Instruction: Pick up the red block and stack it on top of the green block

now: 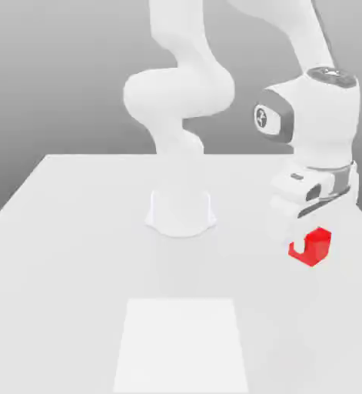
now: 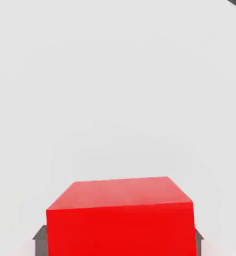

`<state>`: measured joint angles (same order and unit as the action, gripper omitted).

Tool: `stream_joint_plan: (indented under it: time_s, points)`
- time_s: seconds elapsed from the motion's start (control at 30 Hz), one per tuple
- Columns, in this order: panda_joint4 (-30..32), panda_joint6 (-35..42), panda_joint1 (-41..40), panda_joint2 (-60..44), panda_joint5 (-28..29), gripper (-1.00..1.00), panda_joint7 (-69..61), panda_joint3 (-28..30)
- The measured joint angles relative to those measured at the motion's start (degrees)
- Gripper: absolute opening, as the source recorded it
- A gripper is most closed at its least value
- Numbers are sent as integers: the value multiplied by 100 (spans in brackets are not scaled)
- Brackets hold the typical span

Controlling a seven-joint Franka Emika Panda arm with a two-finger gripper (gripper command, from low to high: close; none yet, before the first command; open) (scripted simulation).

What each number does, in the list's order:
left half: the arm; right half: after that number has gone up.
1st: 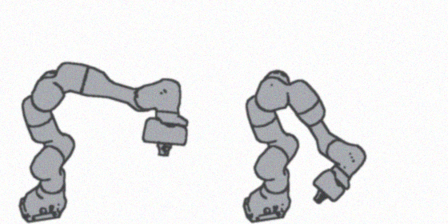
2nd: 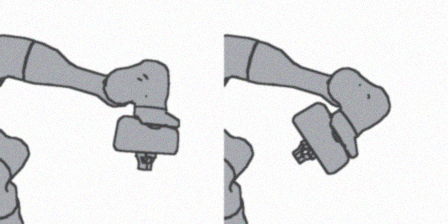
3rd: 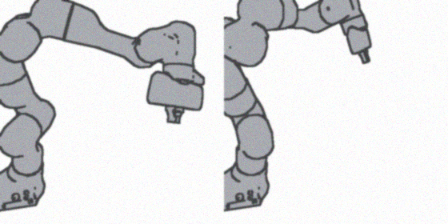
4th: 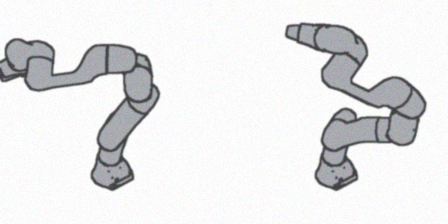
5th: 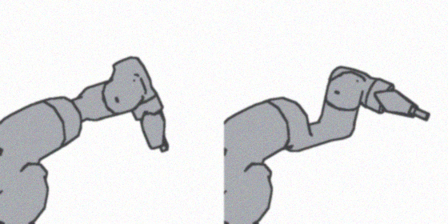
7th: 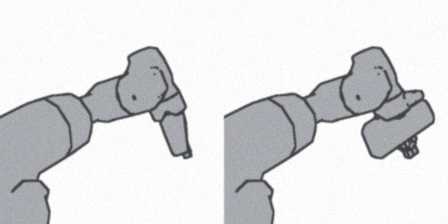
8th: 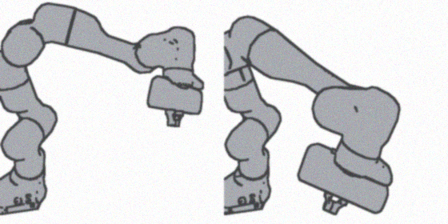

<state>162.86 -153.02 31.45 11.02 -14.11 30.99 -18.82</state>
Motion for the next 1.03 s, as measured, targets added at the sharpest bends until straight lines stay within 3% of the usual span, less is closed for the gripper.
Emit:
stream_joint_plan:
  time_s: [0.27,0.6,1.03]
  points:
    - [545,62,1872,578,-335,-100,-1205,-954]
    - [571,-602,1503,-73,285,-100,-862,-1324]
    - [562,-1432,1023,-1005,1492,-100,-29,-1448]
